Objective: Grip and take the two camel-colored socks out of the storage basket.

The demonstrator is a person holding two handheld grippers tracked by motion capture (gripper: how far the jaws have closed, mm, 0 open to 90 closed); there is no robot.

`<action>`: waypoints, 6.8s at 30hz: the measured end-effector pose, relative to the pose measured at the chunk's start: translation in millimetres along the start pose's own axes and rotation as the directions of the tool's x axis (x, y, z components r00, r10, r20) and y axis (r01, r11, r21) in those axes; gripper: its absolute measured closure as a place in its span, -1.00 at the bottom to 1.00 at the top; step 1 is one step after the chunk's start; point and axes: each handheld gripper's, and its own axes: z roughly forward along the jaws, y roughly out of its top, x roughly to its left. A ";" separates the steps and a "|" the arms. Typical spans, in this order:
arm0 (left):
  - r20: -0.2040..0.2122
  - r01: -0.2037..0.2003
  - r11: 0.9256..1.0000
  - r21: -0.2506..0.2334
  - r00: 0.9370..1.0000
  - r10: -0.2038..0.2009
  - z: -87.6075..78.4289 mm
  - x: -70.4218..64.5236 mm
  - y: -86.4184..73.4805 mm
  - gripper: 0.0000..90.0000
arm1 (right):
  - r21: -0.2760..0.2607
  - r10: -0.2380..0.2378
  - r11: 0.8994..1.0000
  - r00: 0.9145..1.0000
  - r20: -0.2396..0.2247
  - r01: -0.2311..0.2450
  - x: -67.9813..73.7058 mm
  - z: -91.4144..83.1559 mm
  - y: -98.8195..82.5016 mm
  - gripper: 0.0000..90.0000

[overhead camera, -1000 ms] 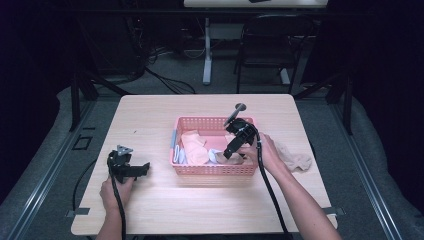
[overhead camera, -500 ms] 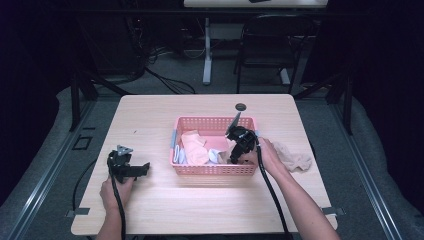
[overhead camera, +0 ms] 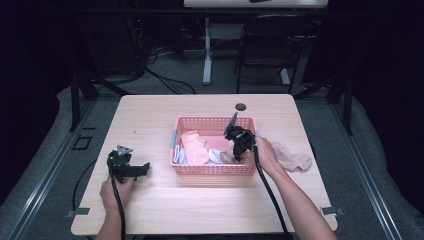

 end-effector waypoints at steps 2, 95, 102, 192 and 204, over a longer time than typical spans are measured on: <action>0.000 0.000 1.000 0.000 1.000 0.000 0.0 0.0 0.0 -1.00 | -0.026 0.015 1.000 1.000 -0.011 -0.016 0.7 -1.4 -1.4 0.81; -0.001 0.004 1.000 -0.003 1.000 -0.004 0.2 -0.5 0.0 -1.00 | -0.361 0.092 0.930 0.995 0.032 -0.074 -46.2 -185.1 -63.4 0.85; -0.001 0.004 1.000 -0.003 1.000 -0.004 0.2 -0.4 0.0 -1.00 | -0.381 0.144 0.917 0.988 0.050 -0.115 -62.6 -197.9 -85.4 0.85; -0.002 0.003 1.000 -0.003 1.000 -0.003 0.1 -0.4 0.0 -1.00 | -0.249 0.345 0.909 0.938 0.005 -0.333 -116.7 -78.9 -146.1 -0.38; -0.002 0.004 1.000 -0.003 1.000 -0.004 0.1 -0.5 -0.1 -1.00 | -0.366 0.270 0.897 0.963 0.005 -0.249 -73.9 -95.1 -176.9 -0.91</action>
